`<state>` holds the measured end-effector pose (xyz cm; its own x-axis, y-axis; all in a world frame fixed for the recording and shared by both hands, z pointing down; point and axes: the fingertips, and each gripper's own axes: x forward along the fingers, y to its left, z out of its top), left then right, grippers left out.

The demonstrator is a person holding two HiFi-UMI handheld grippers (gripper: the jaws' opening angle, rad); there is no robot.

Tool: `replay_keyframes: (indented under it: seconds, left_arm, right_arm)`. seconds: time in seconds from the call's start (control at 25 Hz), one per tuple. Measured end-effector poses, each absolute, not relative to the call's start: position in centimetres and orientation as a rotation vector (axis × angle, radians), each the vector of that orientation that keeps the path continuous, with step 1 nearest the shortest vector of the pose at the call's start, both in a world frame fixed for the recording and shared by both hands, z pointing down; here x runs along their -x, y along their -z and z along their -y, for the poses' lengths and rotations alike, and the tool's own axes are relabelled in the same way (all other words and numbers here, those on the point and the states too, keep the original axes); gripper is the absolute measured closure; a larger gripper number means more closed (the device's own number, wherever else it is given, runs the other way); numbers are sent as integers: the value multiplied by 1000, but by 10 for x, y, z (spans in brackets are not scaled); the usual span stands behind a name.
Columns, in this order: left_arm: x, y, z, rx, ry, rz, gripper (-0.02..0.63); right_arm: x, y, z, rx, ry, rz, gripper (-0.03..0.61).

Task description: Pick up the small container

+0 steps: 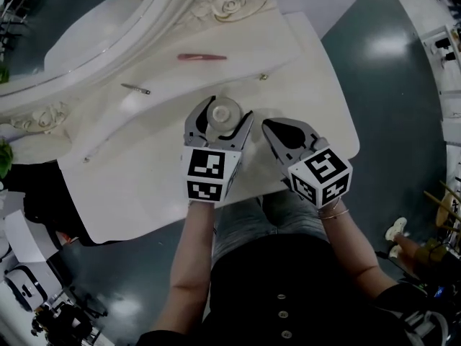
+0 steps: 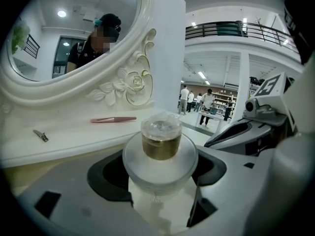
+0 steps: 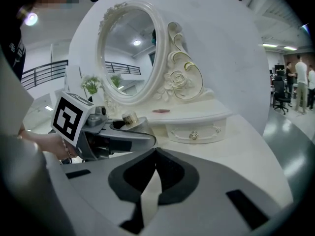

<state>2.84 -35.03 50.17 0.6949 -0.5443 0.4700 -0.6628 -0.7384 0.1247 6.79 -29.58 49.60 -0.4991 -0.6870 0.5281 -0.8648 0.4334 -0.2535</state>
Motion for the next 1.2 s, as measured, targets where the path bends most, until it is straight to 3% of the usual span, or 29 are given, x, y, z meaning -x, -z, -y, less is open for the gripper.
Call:
replay_keyframes:
  seconds: [1.2]
  left_arm:
    - [26,-387,319,-2673,-294,1108,304]
  right_arm:
    - [-26,-384,313,-1229,-368,2570,577]
